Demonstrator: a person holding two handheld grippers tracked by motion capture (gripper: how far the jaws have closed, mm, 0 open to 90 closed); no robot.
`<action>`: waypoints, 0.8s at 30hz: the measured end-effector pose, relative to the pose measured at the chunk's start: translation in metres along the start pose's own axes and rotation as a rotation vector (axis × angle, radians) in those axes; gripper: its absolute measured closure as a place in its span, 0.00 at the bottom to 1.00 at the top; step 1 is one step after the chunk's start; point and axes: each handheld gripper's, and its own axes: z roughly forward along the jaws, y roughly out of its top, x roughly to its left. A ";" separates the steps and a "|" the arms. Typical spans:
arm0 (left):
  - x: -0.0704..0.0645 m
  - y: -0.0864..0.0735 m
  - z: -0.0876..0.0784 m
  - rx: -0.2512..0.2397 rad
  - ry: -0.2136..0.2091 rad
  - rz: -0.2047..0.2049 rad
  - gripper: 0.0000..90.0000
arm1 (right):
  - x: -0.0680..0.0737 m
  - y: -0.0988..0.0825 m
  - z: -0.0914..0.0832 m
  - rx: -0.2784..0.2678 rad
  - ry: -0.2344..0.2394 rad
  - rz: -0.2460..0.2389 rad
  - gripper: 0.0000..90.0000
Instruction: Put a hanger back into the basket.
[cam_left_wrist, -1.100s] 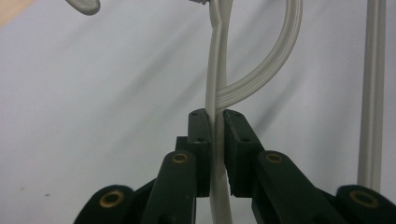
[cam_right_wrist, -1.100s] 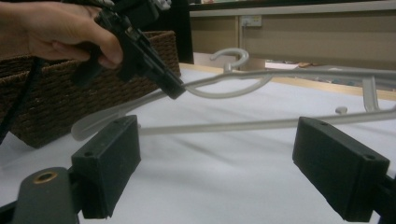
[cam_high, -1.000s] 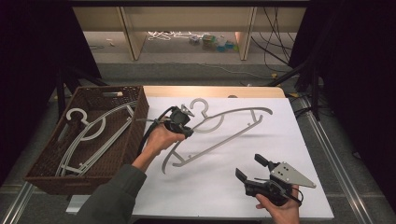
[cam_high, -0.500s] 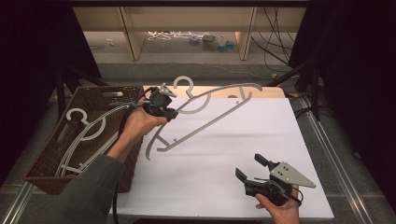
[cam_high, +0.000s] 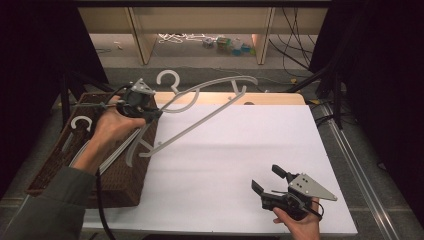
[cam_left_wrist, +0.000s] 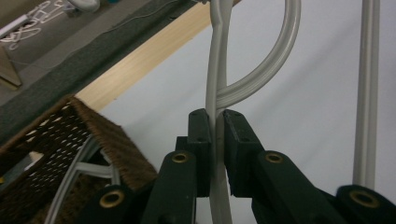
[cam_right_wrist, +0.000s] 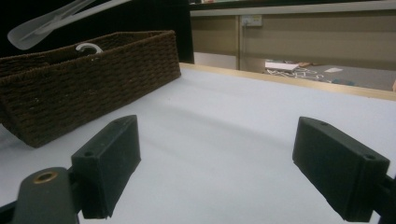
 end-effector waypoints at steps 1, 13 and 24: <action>0.000 0.000 0.000 0.000 0.000 0.000 0.91 | 0.000 0.000 0.000 0.000 0.000 0.000 0.18; 0.042 -0.037 -0.034 -0.014 0.074 -0.073 0.91 | 0.000 -0.001 0.002 -0.002 0.012 -0.003 0.18; 0.069 -0.068 -0.054 0.003 0.149 -0.135 0.91 | 0.001 -0.002 0.004 -0.001 0.007 -0.002 0.18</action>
